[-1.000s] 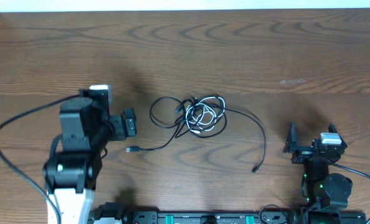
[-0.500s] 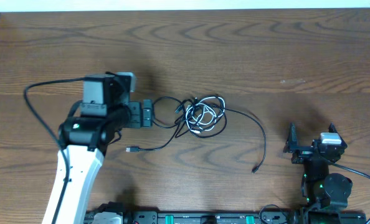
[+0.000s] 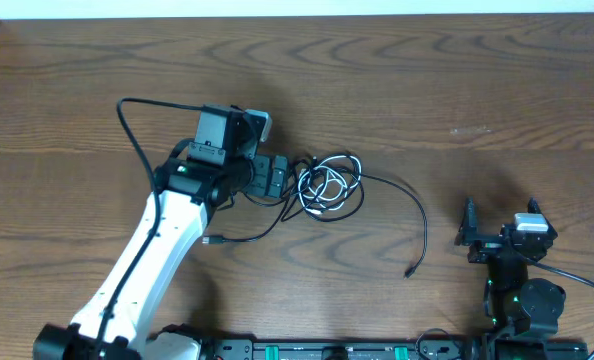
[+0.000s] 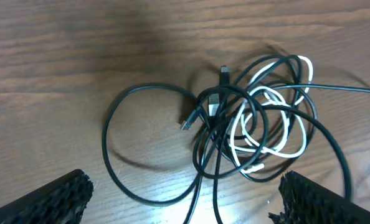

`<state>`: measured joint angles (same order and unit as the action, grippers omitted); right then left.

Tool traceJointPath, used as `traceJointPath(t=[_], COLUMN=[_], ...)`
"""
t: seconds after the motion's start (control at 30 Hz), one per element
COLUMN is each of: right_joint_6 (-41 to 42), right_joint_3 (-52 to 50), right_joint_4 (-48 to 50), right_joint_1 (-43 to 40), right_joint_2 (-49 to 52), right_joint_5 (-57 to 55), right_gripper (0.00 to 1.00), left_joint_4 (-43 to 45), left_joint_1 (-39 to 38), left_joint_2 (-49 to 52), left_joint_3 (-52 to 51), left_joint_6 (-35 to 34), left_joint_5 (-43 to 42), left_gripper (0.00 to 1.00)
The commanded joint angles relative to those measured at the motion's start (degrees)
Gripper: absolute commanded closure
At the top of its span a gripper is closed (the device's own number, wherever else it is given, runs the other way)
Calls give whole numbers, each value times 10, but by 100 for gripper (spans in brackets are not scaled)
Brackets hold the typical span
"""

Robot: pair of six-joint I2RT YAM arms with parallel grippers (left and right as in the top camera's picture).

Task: Untangle cables
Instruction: 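Reach the left gripper forward and grasp the cable bundle center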

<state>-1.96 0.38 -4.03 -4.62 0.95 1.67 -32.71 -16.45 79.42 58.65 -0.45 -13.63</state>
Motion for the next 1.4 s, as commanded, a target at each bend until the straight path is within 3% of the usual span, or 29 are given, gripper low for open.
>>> traceJointPath(t=[0.0, 0.83, 1.37], right_joint_6=[-5, -5, -5], right_joint_3=[-1, -1, -1], right_joint_4=[-3, -3, -3], right_joint_1=[3, 3, 3], right_joint_2=[-5, -5, -5], right_joint_5=[-2, -2, -2], right_gripper=[1, 1, 1], left_joint_4=[11, 49, 78], left_joint_1=[0, -103, -106], left_joint_2=[31, 106, 196], left_joint_3=[17, 16, 15], left_joint_6=[-40, -11, -11], left_joint_5=[-3, -11, -7], left_gripper=[3, 3, 3])
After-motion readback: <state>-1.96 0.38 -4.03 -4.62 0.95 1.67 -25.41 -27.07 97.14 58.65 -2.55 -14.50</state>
